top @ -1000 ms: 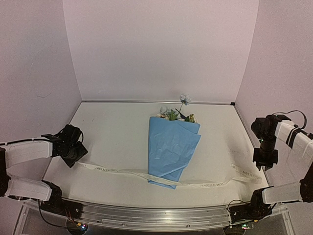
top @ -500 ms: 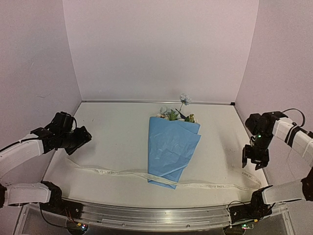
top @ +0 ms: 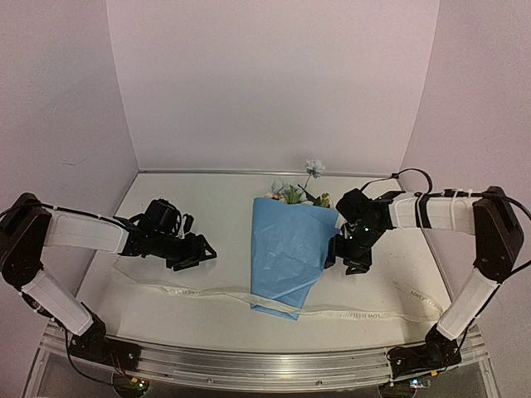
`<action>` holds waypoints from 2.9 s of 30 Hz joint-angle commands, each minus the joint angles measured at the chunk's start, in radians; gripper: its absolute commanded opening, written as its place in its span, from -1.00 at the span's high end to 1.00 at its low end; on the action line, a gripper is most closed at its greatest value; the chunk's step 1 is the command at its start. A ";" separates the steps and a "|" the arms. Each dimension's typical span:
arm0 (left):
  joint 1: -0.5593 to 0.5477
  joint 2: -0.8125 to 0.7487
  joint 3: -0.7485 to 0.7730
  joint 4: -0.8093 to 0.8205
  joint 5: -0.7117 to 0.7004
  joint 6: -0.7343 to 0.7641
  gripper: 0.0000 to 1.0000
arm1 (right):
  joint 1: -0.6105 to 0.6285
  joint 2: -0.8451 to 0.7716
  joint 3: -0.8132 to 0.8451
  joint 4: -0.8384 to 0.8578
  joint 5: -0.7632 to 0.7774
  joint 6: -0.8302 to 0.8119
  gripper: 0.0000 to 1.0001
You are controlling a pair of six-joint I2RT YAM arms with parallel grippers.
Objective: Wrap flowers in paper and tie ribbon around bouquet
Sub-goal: Pick up the folded bouquet from the center of the board, then place the folded bouquet on the ribbon.
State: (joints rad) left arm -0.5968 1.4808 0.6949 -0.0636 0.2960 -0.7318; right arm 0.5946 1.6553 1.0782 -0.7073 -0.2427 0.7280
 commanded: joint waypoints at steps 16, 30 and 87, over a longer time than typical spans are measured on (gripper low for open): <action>-0.137 0.212 0.095 0.159 0.164 0.072 -0.35 | 0.074 0.197 -0.058 0.514 -0.058 0.281 -0.02; -0.248 0.198 0.099 0.074 0.106 0.233 -0.33 | 0.048 0.229 -0.016 0.526 -0.120 0.379 1.00; -0.405 0.250 0.257 -0.269 -0.081 0.494 0.09 | 0.013 0.167 0.149 0.275 -0.200 0.567 1.00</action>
State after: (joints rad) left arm -0.9906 1.7088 0.9123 -0.3180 0.2376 -0.2596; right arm 0.6110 1.8847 1.2301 -0.4168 -0.4393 1.2730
